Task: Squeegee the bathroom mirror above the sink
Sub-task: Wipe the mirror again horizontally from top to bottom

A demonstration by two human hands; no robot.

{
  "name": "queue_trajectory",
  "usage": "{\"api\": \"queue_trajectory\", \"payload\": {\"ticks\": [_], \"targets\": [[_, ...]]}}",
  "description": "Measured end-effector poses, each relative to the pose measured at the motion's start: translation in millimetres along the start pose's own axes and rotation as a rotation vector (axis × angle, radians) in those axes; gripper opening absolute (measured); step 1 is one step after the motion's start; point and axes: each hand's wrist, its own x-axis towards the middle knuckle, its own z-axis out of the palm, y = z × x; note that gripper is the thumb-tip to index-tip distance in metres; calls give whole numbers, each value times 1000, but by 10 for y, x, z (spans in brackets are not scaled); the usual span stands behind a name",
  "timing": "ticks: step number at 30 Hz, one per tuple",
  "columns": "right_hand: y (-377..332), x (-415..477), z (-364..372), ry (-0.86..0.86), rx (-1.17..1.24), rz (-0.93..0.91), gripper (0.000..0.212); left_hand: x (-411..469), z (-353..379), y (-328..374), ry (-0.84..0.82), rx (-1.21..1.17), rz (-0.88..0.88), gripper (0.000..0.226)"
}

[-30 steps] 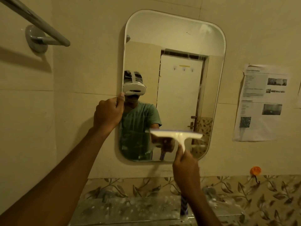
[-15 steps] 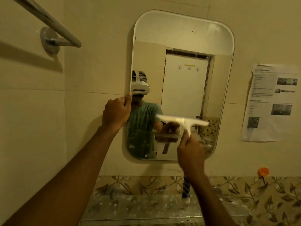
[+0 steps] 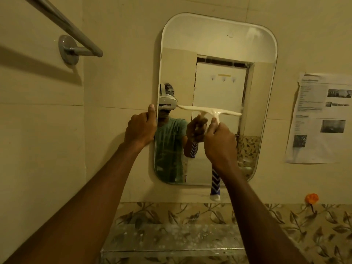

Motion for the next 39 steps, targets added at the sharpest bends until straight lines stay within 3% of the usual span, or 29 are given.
{"api": "queue_trajectory", "payload": {"ticks": [4, 8, 13, 17, 21, 26, 29, 31, 35, 39], "targets": [[422, -701, 235, -93, 33, 41, 29, 4, 6, -37, -14, -35, 8, 71], [633, -1221, 348, -147, -88, 128, 37, 25, -10, -42, -49, -34, 2, 68], [307, -925, 174, -83, 62, 52, 32, 49, -63, -31, -109, -57, -18, 65], [107, -513, 139, -62, -17, 3, 27, 47, -75, -45, -138, -93, -46, 64], [449, -1001, 313, -147, 37, 102, 31, 45, -57, -42, -122, -47, -30, 64], [712, -1493, 337, -242, -88, 139, 33, -3, -46, -32, -95, -19, -2, 58], [648, -1402, 252, -236, -69, 20, 28, -76, -57, -75, -120, -29, -25, 59], [567, -1289, 223, -318, -78, -131, 26, -115, -62, -107, -144, -60, -65, 61], [431, -970, 269, -565, -325, -497, 33, -147, -60, -105, -143, -128, -129, 61], [357, -758, 380, -590, -435, -696, 42, -175, -59, -97, -125, -167, -168, 59]]}}
